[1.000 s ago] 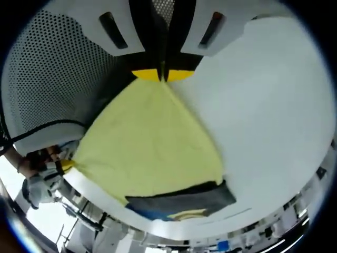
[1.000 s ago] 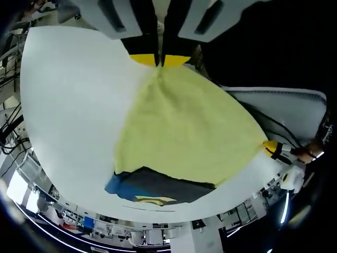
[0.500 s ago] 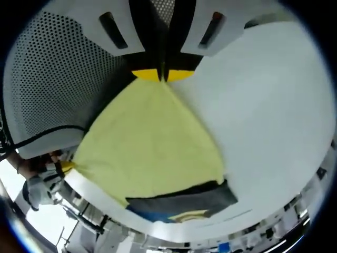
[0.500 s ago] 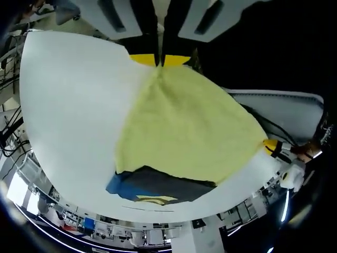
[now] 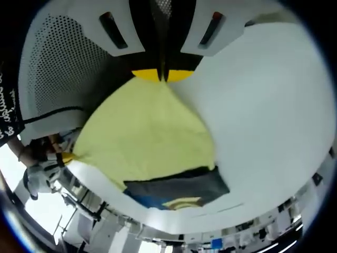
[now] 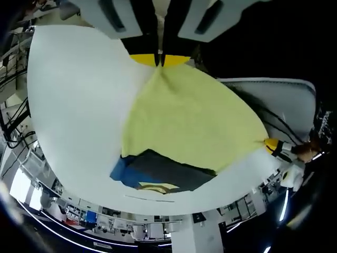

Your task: Fold the garment on the visible template until the final outline fits inside the template.

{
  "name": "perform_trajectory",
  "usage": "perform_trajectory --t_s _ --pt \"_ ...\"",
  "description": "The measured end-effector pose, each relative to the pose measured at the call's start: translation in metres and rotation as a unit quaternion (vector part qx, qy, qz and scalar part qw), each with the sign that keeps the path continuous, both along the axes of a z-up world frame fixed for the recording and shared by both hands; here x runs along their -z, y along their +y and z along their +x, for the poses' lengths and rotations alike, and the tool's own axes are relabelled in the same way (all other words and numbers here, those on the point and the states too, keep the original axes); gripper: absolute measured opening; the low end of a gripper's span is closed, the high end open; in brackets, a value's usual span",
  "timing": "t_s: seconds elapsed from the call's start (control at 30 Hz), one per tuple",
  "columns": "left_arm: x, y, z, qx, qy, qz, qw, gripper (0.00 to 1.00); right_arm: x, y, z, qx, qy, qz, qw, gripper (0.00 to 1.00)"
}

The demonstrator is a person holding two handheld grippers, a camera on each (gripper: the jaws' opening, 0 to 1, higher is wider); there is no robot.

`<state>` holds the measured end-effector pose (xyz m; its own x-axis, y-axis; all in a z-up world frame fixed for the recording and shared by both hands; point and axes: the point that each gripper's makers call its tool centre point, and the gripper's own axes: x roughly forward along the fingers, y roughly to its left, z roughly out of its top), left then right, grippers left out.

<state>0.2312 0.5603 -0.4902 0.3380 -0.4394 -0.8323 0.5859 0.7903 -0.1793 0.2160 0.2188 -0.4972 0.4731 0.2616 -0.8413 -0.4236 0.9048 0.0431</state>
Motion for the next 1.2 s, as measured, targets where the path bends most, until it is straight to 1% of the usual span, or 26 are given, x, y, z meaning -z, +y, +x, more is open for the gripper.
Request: perform_trajectory --t_s 0.1,0.23,0.27,0.43,0.57,0.67,1.0,1.2 --pt "-0.007 0.0 0.007 0.001 -0.005 -0.007 1.0 0.0 -0.005 -0.002 0.006 -0.001 -0.009 -0.006 0.9999 0.0" --pt "-0.017 0.002 0.018 0.007 -0.019 -0.017 0.9996 0.0 -0.012 -0.003 0.014 -0.001 -0.02 -0.005 0.9998 0.0" --pt "-0.021 0.0 0.022 0.012 -0.027 -0.019 0.9994 0.0 -0.015 -0.003 0.016 0.0 -0.023 -0.007 0.9997 0.0" --pt "-0.037 -0.003 0.032 0.014 -0.044 -0.035 0.9983 0.0 -0.026 -0.003 0.024 0.001 -0.041 -0.011 0.9991 0.0" --pt "-0.045 -0.003 0.039 0.005 -0.052 -0.035 0.998 0.0 -0.034 -0.004 0.032 0.005 -0.052 -0.009 0.9986 0.0" --pt "-0.05 -0.004 0.045 0.008 -0.06 -0.032 0.9976 0.0 -0.041 -0.004 0.04 0.012 -0.062 -0.005 0.998 0.0" --pt "-0.06 -0.001 0.06 0.007 -0.077 -0.028 0.9966 0.0 -0.056 -0.005 0.061 0.01 -0.085 0.001 0.9963 0.0" --pt "-0.073 -0.002 0.076 0.013 -0.107 -0.017 0.994 0.0 -0.07 -0.003 0.076 0.004 -0.104 -0.002 0.9946 0.0"
